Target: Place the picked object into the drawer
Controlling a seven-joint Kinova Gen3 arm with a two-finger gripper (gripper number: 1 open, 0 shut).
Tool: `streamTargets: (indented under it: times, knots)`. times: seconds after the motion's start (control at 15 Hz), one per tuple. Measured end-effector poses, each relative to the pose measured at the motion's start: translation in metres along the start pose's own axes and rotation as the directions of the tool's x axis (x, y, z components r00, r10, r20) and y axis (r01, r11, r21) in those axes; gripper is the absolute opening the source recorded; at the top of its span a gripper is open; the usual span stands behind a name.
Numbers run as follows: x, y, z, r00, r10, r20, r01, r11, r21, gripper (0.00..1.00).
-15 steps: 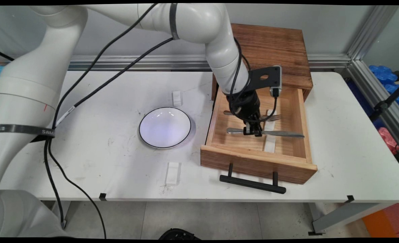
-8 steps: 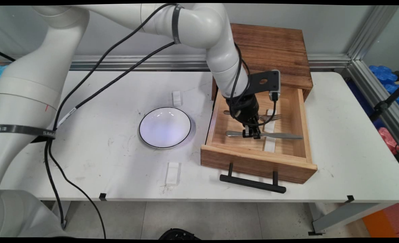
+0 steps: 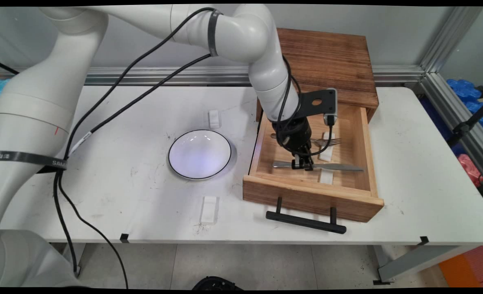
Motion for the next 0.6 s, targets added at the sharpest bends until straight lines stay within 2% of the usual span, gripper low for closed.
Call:
streamTargets:
  times: [0.6]
  knots:
    - [-0.0084, 0.0050, 0.0055, 1.000, -0.004, 0.015, 0.005, 1.000, -0.013, 0.00]
